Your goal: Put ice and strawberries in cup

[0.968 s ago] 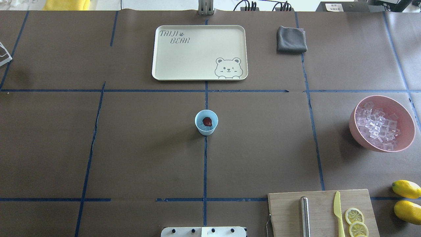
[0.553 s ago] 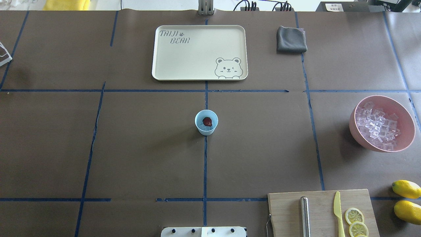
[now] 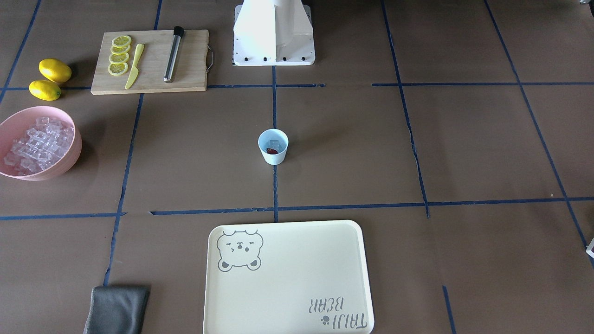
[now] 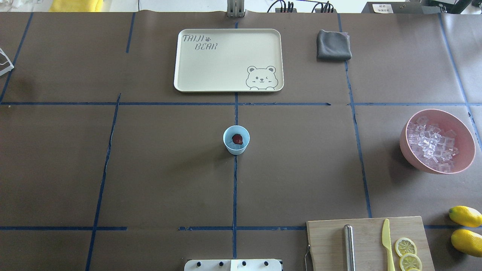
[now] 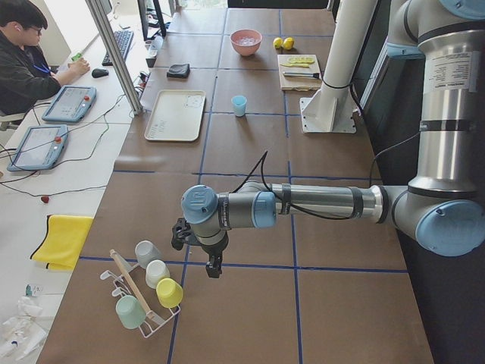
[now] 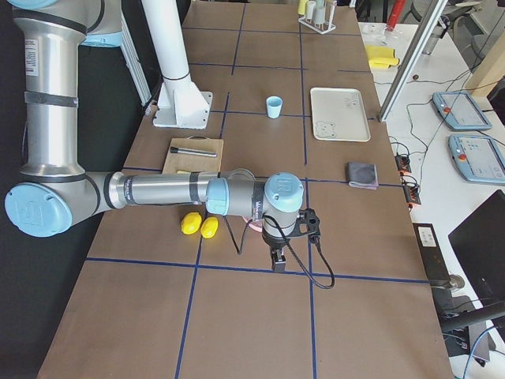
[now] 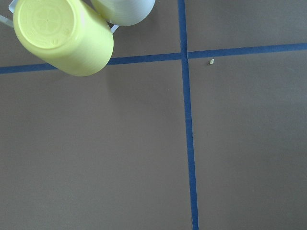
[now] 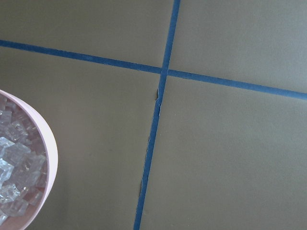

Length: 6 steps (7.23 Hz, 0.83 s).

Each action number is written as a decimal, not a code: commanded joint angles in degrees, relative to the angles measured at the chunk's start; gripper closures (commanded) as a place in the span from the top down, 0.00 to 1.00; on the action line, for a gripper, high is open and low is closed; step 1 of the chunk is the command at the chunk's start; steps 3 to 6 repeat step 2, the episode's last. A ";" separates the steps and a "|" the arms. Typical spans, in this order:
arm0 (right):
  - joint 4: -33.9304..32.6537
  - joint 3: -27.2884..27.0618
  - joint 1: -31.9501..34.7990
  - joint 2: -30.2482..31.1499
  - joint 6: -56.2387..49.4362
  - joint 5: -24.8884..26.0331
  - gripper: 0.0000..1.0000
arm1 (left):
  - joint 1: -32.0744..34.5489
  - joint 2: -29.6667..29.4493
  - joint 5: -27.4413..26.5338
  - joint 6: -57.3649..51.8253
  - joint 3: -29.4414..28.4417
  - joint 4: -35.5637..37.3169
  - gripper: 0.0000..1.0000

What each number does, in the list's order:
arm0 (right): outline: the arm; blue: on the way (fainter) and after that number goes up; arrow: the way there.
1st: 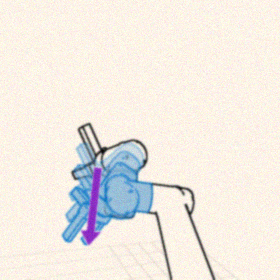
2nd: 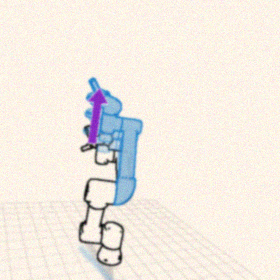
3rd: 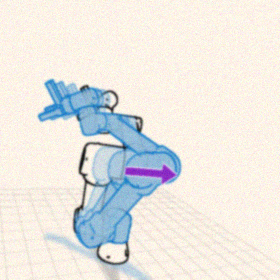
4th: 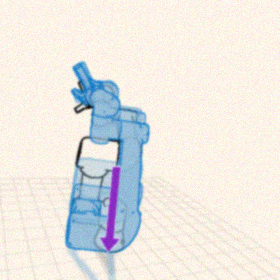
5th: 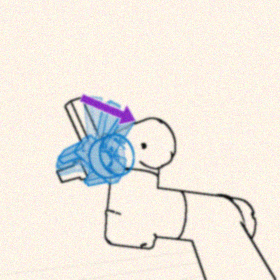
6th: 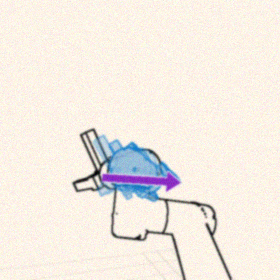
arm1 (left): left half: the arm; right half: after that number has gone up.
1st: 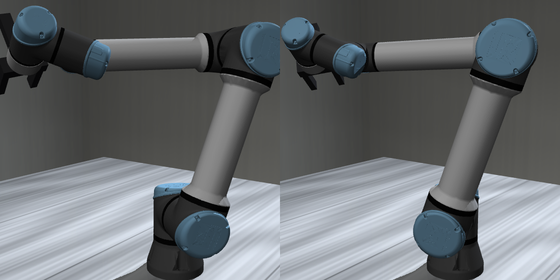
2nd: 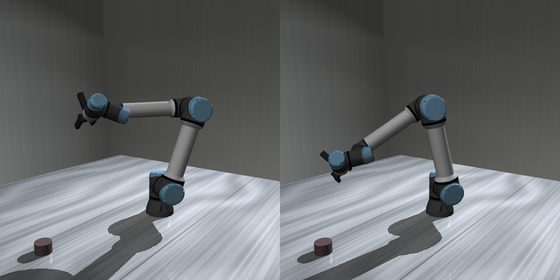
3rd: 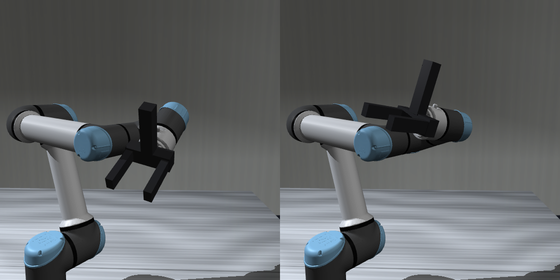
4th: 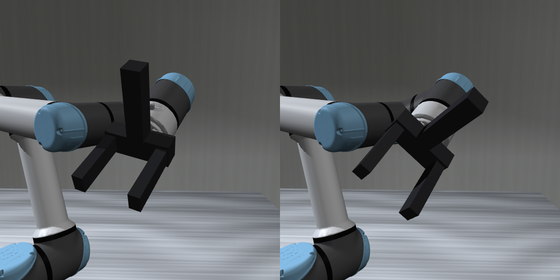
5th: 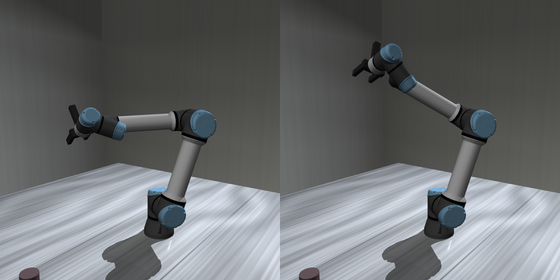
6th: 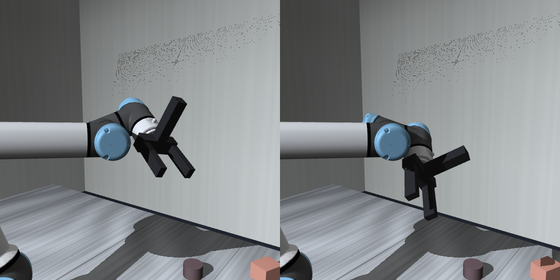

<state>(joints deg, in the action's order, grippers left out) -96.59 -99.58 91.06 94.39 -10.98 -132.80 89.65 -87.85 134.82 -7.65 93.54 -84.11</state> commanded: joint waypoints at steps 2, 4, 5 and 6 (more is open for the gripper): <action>0.00 0.00 0.00 0.00 0.00 0.00 1.00 | 0.00 -0.04 0.00 0.00 -0.02 0.00 1.00; 0.00 0.00 0.00 0.00 0.00 0.00 1.00 | 0.00 -0.04 0.00 0.00 -0.02 0.00 1.00; 0.00 0.00 0.00 0.00 0.00 0.00 1.00 | 0.00 -0.04 0.00 0.00 -0.02 0.00 1.00; 0.00 0.00 0.00 0.00 0.00 0.00 1.00 | 0.00 -0.04 0.00 0.00 -0.02 0.00 1.00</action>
